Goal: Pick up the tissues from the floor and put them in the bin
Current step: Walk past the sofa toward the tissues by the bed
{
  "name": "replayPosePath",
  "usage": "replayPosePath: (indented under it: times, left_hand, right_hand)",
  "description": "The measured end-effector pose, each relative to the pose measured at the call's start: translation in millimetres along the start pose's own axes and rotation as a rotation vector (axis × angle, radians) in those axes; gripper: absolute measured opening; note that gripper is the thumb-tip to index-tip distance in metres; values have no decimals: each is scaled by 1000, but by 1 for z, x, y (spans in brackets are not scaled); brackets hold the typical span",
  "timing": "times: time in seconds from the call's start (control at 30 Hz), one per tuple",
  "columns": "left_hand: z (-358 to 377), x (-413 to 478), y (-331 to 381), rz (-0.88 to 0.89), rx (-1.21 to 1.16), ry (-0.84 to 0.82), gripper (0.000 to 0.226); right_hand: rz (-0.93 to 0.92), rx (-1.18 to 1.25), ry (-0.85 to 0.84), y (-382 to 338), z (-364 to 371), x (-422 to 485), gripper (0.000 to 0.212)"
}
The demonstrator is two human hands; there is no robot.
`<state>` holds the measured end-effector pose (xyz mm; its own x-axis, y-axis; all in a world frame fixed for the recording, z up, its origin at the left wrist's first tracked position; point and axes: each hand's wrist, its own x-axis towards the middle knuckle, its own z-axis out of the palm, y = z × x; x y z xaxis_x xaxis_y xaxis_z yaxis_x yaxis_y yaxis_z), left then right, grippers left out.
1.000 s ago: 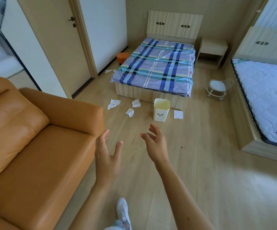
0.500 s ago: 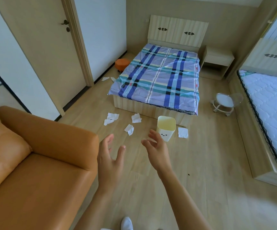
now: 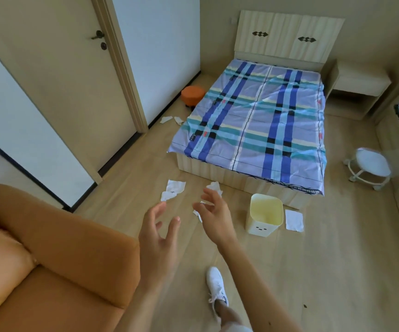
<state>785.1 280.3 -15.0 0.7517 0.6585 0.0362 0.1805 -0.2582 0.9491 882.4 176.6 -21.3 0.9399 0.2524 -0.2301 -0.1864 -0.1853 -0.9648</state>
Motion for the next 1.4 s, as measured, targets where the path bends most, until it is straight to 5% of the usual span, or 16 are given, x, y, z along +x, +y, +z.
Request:
replayPosePath:
  times: [0.27, 0.63, 1.1, 1.4]
  left_hand:
    - [39, 151, 29, -2, 13, 81, 38]
    - [43, 365, -8, -66, -36, 154, 32]
    - [24, 754, -20, 14, 36, -71, 36]
    - [57, 954, -51, 21, 138, -200, 39]
  right_hand:
    - [-62, -10, -104, -84, 22, 185, 51]
    - [-67, -129, -129, -106, 119, 365, 48]
    - [12, -142, 91, -192, 272, 683, 39]
    - [121, -66, 119, -182, 359, 880, 48]
